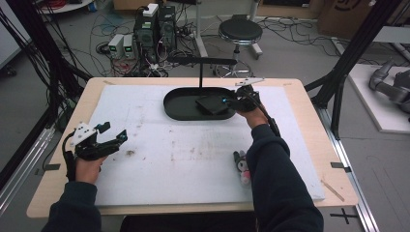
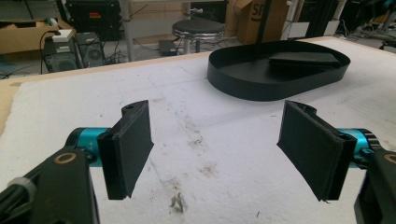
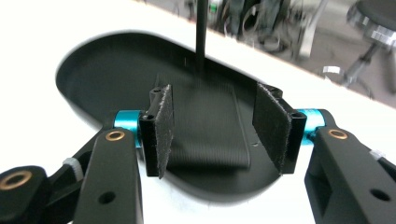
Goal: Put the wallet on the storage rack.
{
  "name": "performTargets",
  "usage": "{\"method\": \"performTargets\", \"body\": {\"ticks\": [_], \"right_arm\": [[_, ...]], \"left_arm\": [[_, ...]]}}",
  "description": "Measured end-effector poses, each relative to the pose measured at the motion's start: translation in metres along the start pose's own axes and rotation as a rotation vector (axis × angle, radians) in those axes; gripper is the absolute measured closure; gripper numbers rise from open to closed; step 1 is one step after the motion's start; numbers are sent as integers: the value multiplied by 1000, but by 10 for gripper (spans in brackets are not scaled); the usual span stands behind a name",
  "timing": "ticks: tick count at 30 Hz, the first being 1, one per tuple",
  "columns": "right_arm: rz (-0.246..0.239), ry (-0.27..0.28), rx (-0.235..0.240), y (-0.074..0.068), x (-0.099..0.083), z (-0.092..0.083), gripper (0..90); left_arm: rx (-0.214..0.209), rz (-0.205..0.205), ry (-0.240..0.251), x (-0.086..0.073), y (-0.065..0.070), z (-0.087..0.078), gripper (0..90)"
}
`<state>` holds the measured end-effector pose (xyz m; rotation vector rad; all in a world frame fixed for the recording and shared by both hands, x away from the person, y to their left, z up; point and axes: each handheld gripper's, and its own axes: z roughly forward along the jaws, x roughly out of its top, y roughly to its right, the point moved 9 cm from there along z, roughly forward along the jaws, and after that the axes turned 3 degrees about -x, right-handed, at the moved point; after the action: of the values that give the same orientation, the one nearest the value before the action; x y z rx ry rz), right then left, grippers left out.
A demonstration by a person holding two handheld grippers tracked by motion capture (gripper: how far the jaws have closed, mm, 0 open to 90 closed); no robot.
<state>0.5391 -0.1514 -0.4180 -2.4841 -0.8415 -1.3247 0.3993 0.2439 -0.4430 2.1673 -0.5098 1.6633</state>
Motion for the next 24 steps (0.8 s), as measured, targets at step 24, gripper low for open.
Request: {"method": "performTargets", "body": {"ticks": [24], "right_arm": [[45, -45, -8, -1, -5, 0, 372]], "left_arm": [[17, -13, 2, -2, -6, -4, 251]]}}
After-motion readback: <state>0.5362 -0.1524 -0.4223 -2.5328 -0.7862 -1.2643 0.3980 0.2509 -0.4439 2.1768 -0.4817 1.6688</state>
